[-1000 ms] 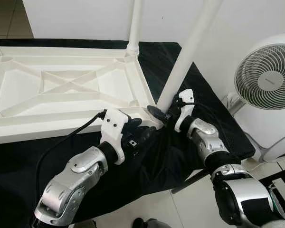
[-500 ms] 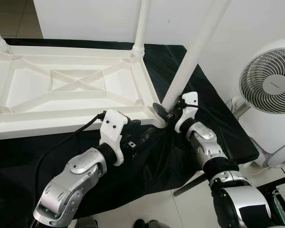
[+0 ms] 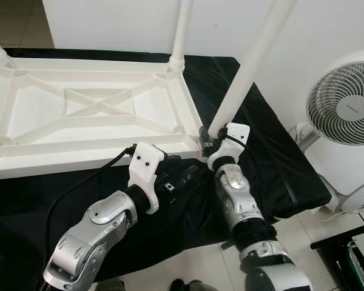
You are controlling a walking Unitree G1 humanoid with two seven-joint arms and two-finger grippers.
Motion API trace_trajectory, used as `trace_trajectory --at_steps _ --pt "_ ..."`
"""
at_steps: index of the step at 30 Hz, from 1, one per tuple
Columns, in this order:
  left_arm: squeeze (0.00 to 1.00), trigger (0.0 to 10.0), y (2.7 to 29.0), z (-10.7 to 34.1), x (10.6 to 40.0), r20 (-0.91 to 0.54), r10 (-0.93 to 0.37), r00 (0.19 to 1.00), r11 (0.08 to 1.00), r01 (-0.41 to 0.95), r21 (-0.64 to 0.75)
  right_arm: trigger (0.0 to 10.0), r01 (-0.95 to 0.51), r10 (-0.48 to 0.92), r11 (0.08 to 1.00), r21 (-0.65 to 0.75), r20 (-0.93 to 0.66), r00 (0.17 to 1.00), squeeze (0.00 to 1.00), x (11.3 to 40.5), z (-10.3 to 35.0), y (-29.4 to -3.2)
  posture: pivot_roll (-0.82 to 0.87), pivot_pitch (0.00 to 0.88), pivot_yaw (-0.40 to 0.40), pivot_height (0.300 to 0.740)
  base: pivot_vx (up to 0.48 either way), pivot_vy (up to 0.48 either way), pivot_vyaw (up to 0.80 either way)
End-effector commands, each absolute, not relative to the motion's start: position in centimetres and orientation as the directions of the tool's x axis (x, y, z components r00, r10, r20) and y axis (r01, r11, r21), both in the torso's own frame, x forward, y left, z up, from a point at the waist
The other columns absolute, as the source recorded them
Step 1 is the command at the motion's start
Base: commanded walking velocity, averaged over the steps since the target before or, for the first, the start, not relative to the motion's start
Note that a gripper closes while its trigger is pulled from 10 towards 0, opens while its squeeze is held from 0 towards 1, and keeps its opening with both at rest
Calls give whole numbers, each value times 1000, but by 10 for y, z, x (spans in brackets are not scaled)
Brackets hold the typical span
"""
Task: Building children table
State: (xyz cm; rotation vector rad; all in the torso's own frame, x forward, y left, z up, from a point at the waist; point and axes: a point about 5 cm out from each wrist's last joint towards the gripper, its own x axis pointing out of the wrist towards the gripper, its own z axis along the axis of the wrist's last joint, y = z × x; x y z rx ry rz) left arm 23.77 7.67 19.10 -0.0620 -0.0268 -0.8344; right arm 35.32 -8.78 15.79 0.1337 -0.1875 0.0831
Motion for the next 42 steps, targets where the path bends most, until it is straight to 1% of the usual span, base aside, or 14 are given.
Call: trace_trajectory --at_steps 1,2,4,18,19,21,22,24,25,29,30,36,39,42 --pt "0 10000 71 190 234 46 -778 626 625 780 -39 10000 -65 45 991 120 164 985 0 350 150 -95 185 143 -165 740 0 0 0" --pt "0 10000 71 190 234 46 -777 628 627 778 -37 10000 -65 44 991 118 170 984 988 349 151 -98 187 141 -172 740 0 0 0" --pt "0 10000 72 190 235 46 -772 634 633 773 -32 10000 -55 34 992 118 177 984 1000 348 152 -104 187 141 -172 740 0 0 0" --pt "0 10000 72 189 235 55 -763 644 643 765 -44 10000 0 -21 995 100 209 978 1000 334 160 -120 186 141 -186 740 0 0 0" --pt "0 10000 72 189 235 56 -763 644 643 765 -47 10000 -10 -10 996 94 211 977 0 330 159 -121 184 141 -185 740 0 0 0" --pt "31 10000 72 189 235 57 -763 644 642 765 -48 10000 -17 -3 996 89 211 977 0 327 159 -122 184 141 -185 740 0 0 0" --pt "627 10000 73 189 235 58 -765 642 640 767 -51 10000 -18 0 997 79 212 977 0 316 157 -129 177 145 -181 740 0 0 0" --pt "627 10000 73 190 235 59 -766 640 638 768 -53 10000 -16 0 997 77 212 977 0 312 156 -131 177 145 -181 740 0 0 0" --pt "1000 10000 74 190 235 63 -761 645 644 764 -47 10000 -10 -4 998 68 207 978 0 307 155 -133 174 146 -179 740 0 0 0" --pt "996 10000 76 193 240 68 -744 665 664 747 -33 10000 -10 2 999 35 215 977 0 294 155 -138 171 148 -176 740 0 0 0" --pt "0 10000 76 193 241 65 -746 663 663 748 -27 10000 -7 1 1000 27 218 976 0 290 155 -140 168 149 -173 740 0 0 0" --pt "0 10000 77 194 243 64 -749 660 661 751 -13 10000 -40 34 999 19 230 973 0 277 156 -145 157 151 -165 740 0 0 0" --pt "0 10000 77 194 244 65 -750 658 659 752 -11 10000 -99 86 994 43 240 967 0 272 157 -145 151 151 -159 740 0 0 0" --pt "0 10000 76 195 245 66 -755 652 653 757 -8 10000 -173 139 978 120 248 959 0 270 160 -144 142 153 -149 740 0 0 0"
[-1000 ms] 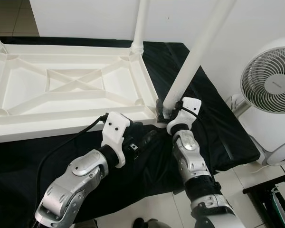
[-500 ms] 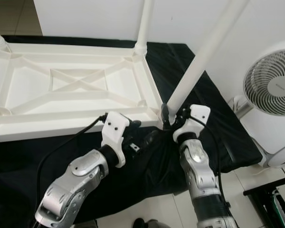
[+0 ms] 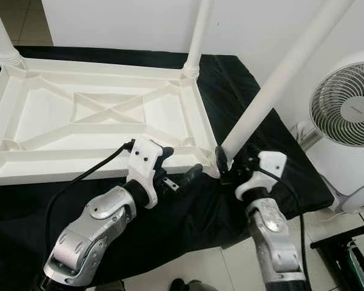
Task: Building children table
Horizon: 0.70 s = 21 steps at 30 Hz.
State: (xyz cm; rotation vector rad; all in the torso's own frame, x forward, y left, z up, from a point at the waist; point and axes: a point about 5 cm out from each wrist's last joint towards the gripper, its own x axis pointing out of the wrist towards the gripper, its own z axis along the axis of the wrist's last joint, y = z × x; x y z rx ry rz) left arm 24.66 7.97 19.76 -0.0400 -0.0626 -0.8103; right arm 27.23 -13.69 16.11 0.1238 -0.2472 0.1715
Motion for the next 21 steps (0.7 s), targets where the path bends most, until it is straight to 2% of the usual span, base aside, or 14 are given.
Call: trace_trajectory --at_steps 1,6,13,14,15,16,17,20,21 --pt "0 10000 76 195 245 66 -757 650 651 759 -7 10000 -199 160 970 137 253 954 0 270 162 -143 142 153 -149 740 0 0 0" --pt "0 10000 77 197 246 66 -760 647 648 762 -6 10000 -378 315 906 189 294 902 0 263 172 -134 136 168 -134 740 0 0 0" --pt "0 10000 79 196 245 58 -761 646 646 763 -8 10000 -429 376 888 167 273 885 0 248 169 -139 134 177 -131 740 0 0 0" --pt "0 10000 80 196 244 56 -761 647 647 762 -7 9451 -432 383 886 165 262 886 0 242 168 -141 133 179 -130 740 0 0 0" --pt "0 10000 81 196 244 54 -760 647 648 762 -6 8039 -434 387 886 163 254 886 0 238 167 -143 133 179 -130 740 0 0 0" --pt "0 10000 81 196 244 53 -760 648 648 761 -5 8039 -438 392 884 164 249 885 0 236 167 -145 133 179 -130 740 0 0 0" --pt "0 10000 83 196 244 51 -759 649 650 760 -4 3137 -439 395 883 166 242 886 0 232 166 -146 127 183 -129 740 0 0 0" --pt "0 10000 83 196 244 50 -758 650 650 760 -3 3137 -439 396 883 168 238 887 0 229 166 -147 127 183 -129 740 0 0 0" --pt "0 10000 85 196 245 48 -757 651 652 758 -1 0 -454 414 875 169 227 881 0 224 165 -149 121 185 -124 740 0 0 0"
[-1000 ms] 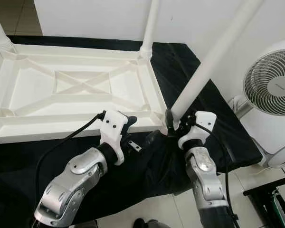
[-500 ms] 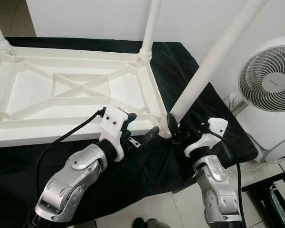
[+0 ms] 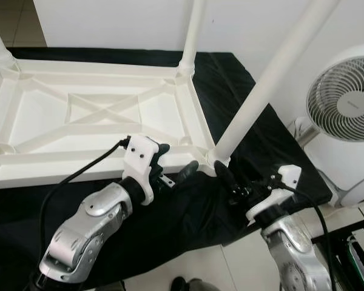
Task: Building children table
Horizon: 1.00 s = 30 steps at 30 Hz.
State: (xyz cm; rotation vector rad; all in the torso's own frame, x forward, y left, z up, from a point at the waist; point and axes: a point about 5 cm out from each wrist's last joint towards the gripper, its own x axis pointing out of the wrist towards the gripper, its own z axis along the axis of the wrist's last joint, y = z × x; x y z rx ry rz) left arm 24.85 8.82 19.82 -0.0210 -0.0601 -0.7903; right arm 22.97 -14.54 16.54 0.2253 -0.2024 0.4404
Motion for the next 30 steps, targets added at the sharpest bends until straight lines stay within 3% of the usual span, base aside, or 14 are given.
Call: trace_trajectory --at_steps 1,6,7,8,9,10,11,16,17,30 --pt "0 10000 86 196 246 48 -757 652 652 758 1 0 -472 438 866 163 206 875 0 221 162 -150 121 185 -124 740 0 0 0" --pt "0 10000 86 197 247 48 -757 651 652 758 3 0 -493 464 855 160 188 866 0 219 160 -150 113 184 -117 740 0 0 0" --pt "0 10000 85 198 249 48 -767 640 641 767 12 10000 -547 529 828 123 151 835 0 225 158 -152 113 184 -117 740 0 0 0" --pt "0 10000 85 198 249 48 -767 640 641 767 12 10000 -547 529 828 123 151 835 0 225 158 -152 113 184 -117 740 0 0 0" --pt "0 10000 84 199 249 47 -772 633 635 773 17 7686 -574 557 809 123 147 817 0 231 159 -154 114 183 -113 740 0 0 0" --pt "0 10000 84 199 249 47 -772 633 635 773 17 7686 -574 557 809 123 147 817 0 231 159 -154 114 183 -113 740 0 0 0" --pt "0 10000 84 199 250 44 -778 627 628 778 26 0 -589 573 801 111 144 807 0 236 160 -156 124 184 -117 740 0 0 0" --pt "0 10000 83 200 250 41 -785 618 619 784 39 0 -630 618 771 89 130 775 0 244 161 -161 124 184 -117 740 0 0 0" --pt "0 10000 83 200 250 41 -787 616 617 785 44 10000 -645 637 760 75 110 763 0 249 160 -165 136 187 -122 740 0 0 0" --pt "0 10000 80 201 242 39 -798 601 602 798 29 10000 -723 723 691 -22 7 691 0 286 166 -200 145 191 -127 740 0 0 0"
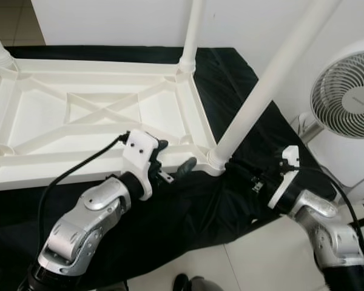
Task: Building children table
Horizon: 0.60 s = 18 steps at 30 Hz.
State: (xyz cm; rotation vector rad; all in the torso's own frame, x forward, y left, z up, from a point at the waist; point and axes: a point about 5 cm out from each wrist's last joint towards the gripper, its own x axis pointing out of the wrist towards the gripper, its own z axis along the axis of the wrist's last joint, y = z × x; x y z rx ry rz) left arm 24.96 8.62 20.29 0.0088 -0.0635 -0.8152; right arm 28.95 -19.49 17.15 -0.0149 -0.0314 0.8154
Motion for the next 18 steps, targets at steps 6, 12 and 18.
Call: trace_trajectory --at_steps 6,12,18 --pt "0 10000 78 200 238 31 -809 588 588 809 12 10000 -710 711 703 -47 -2 703 0 302 170 -208 154 193 -136 740 0 0 0" --pt "0 10000 79 200 231 6 -837 547 547 837 -5 10000 -720 722 692 -51 6 692 0 321 175 -210 161 189 -138 740 0 0 0" --pt "0 10000 89 202 226 -28 -849 527 528 849 -4 10000 -782 782 622 -22 -13 623 0 322 172 -202 182 186 -146 740 0 0 0"
